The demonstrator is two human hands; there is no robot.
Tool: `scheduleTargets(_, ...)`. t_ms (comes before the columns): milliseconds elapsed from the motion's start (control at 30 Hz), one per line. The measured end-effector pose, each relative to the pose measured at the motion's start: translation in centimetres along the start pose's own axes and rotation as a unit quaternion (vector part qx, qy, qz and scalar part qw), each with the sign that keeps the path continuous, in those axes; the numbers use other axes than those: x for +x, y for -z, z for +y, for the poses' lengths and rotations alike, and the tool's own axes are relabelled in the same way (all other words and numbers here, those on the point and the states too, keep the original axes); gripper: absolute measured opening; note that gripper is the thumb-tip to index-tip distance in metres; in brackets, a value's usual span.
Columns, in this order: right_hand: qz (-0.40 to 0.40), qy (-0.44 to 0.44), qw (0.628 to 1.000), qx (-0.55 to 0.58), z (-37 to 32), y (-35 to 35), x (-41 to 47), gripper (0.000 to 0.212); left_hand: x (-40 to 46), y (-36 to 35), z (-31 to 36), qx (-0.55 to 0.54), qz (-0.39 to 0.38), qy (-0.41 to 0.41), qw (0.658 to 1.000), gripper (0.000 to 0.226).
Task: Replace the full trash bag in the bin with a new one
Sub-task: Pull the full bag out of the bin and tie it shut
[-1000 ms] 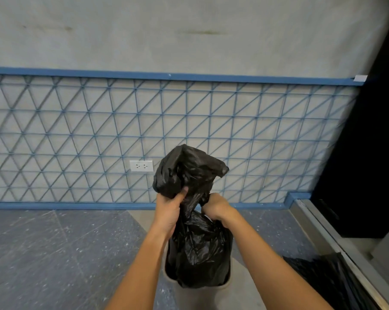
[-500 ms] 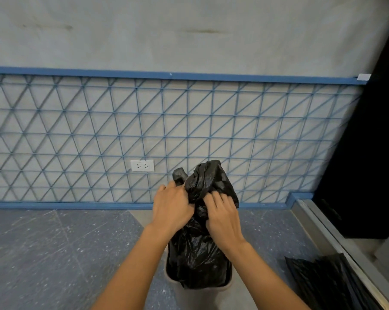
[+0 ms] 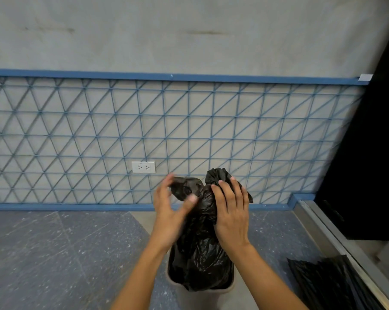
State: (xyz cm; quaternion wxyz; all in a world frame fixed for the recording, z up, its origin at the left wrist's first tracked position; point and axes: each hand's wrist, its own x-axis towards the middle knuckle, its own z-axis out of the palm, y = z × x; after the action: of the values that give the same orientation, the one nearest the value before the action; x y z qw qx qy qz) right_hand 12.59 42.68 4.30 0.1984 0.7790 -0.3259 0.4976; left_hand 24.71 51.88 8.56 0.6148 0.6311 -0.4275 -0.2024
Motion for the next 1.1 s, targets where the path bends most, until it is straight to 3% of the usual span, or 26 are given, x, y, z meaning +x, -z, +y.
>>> scheduleTargets(67,0.001,0.001,1.000,0.010,-0.3,-0.2,-0.1,0.061,-0.2,-0.3,0.0,-0.129,0.071,0.183,0.972,0.095)
scheduleTargets(133,0.001,0.000,1.000,0.028,-0.7,-0.3,-0.4,0.058,-0.2,-0.9,0.6,-0.221,-0.018,0.321,0.921,0.073)
scheduleTargets(167,-0.007,-0.004,0.999,0.039,-0.8,-0.3,-0.6,0.057,-0.2,-1.0,0.9,-0.256,-0.087,0.350,0.897,0.066)
scheduleTargets(233,-0.037,-0.020,0.997,0.058,-1.1,-0.2,-0.9,0.057,0.4,-1.5,0.6,-0.277,-0.131,0.341,0.889,0.050)
scheduleTargets(300,-0.093,-0.043,0.992,0.070,-1.2,-0.3,-0.9,0.061,1.5,-1.9,-0.3,-0.253,-0.041,0.291,0.922,0.034)
scheduleTargets(400,-0.237,-0.053,0.966,0.088,-1.9,0.4,0.1,0.073,1.8,-2.5,-0.2,-0.179,0.094,0.196,0.960,0.018)
scheduleTargets(467,-0.317,-0.098,0.929,0.163,-2.4,1.2,0.9,0.072,1.4,-3.0,-0.3,-0.116,0.136,0.161,0.971,0.015)
scheduleTargets(600,-0.333,-0.271,0.833,0.350,-2.3,1.8,2.3,0.051,1.6,-3.5,-1.4,-0.046,0.174,0.122,0.976,0.019)
scheduleTargets(767,-0.380,-0.382,0.649,0.537,-1.4,1.7,3.1,0.060,1.9,-3.1,-1.6,-0.011,0.178,0.114,0.977,0.018)
scheduleTargets(867,-0.394,-0.391,0.587,0.589,-0.6,1.6,3.3,0.069,2.2,-3.1,-1.9,-0.018,0.136,0.155,0.978,0.031)
scheduleTargets(933,-0.390,-0.394,0.581,0.595,0.0,1.4,3.3,0.074,2.6,-3.0,-1.6,-0.084,0.099,0.191,0.973,0.043)
scheduleTargets(1000,-0.388,-0.380,0.611,0.576,0.5,1.3,2.9,0.070,2.7,-2.9,-1.2,-0.115,0.065,0.201,0.971,0.035)
scheduleTargets(1033,-0.386,-0.349,0.661,0.541,0.6,1.4,2.8,0.067,2.8,-3.0,-0.9,-0.109,0.056,0.196,0.973,0.030)
scheduleTargets(1100,-0.368,-0.230,0.809,0.396,0.6,1.7,2.3,0.069,2.8,-2.9,-1.0,-0.099,0.055,0.186,0.976,0.027)
